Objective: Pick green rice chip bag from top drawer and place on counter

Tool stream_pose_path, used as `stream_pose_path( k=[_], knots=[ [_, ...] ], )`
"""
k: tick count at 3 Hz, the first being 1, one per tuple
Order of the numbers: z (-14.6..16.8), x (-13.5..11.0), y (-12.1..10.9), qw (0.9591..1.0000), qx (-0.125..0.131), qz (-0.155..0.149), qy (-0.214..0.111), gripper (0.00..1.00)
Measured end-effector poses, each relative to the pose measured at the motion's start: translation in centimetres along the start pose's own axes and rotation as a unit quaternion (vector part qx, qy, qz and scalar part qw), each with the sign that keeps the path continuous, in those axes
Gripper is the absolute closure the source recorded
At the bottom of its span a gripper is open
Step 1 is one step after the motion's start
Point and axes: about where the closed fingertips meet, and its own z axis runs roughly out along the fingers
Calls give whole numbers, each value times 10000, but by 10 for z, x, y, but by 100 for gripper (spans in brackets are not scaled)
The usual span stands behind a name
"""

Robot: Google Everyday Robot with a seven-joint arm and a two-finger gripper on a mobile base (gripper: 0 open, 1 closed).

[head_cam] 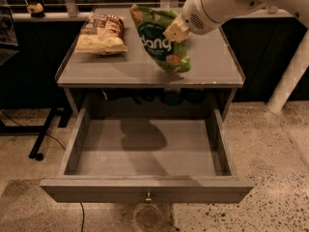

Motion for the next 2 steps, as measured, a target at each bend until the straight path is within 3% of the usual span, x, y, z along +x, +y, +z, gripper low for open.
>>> stream_pose_path(
  k=[2],
  knots=[
    [21, 21, -20, 9991, 43, 334, 276, 100]
  ],
)
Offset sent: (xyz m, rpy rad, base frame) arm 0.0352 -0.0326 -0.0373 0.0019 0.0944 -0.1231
